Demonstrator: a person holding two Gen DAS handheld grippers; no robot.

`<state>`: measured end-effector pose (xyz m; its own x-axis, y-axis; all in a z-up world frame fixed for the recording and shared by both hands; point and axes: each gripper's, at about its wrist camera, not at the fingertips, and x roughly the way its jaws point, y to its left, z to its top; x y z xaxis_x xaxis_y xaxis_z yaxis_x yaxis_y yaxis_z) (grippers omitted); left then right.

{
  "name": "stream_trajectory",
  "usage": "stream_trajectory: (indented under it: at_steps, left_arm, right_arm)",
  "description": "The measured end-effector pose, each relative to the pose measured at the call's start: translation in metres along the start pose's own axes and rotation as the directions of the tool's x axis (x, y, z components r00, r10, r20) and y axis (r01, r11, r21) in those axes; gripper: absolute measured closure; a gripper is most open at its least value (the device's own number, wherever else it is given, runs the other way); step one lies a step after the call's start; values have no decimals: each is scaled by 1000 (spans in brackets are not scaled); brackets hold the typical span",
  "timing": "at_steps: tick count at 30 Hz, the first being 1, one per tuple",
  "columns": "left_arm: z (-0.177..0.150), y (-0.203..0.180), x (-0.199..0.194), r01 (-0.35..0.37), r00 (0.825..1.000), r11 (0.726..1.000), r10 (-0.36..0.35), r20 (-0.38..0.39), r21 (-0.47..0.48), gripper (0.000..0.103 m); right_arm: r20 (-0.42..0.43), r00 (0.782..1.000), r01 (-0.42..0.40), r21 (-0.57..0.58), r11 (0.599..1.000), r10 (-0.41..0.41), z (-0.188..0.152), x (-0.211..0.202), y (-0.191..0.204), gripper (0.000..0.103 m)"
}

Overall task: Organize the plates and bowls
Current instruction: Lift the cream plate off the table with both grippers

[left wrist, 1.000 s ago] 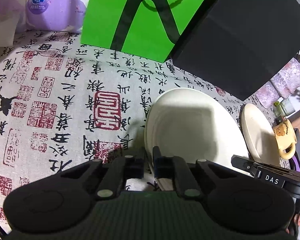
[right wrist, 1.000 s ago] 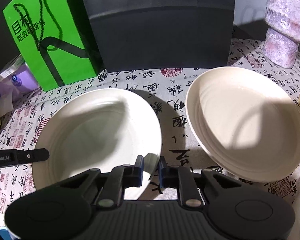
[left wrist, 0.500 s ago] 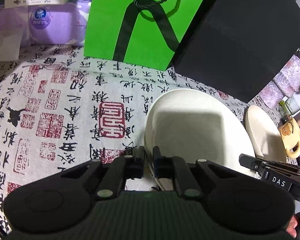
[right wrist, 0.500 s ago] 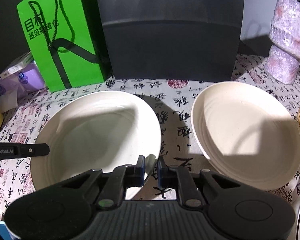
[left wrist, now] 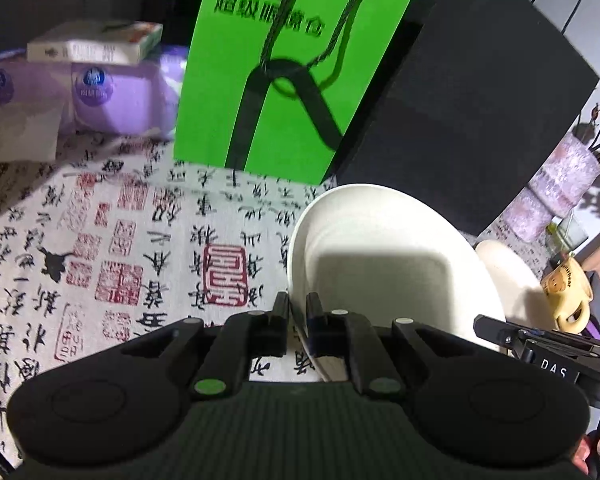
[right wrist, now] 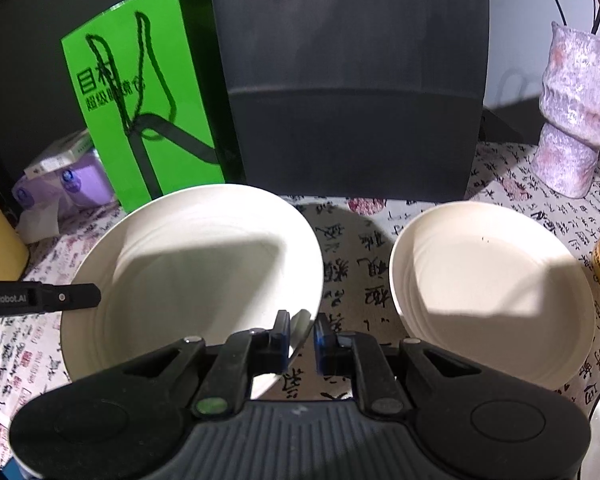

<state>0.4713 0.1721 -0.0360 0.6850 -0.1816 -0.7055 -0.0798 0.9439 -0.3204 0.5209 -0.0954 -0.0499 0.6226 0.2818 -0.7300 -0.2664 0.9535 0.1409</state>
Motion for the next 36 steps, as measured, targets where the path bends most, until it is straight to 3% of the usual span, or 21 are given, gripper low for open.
stream_trajectory:
  at_steps: [36]
  left_arm:
    - [-22, -52, -72, -47, 984, 995, 30, 178, 93, 94]
  right_arm:
    - [133, 991, -15, -18, 1000, 18, 0, -90, -11, 91]
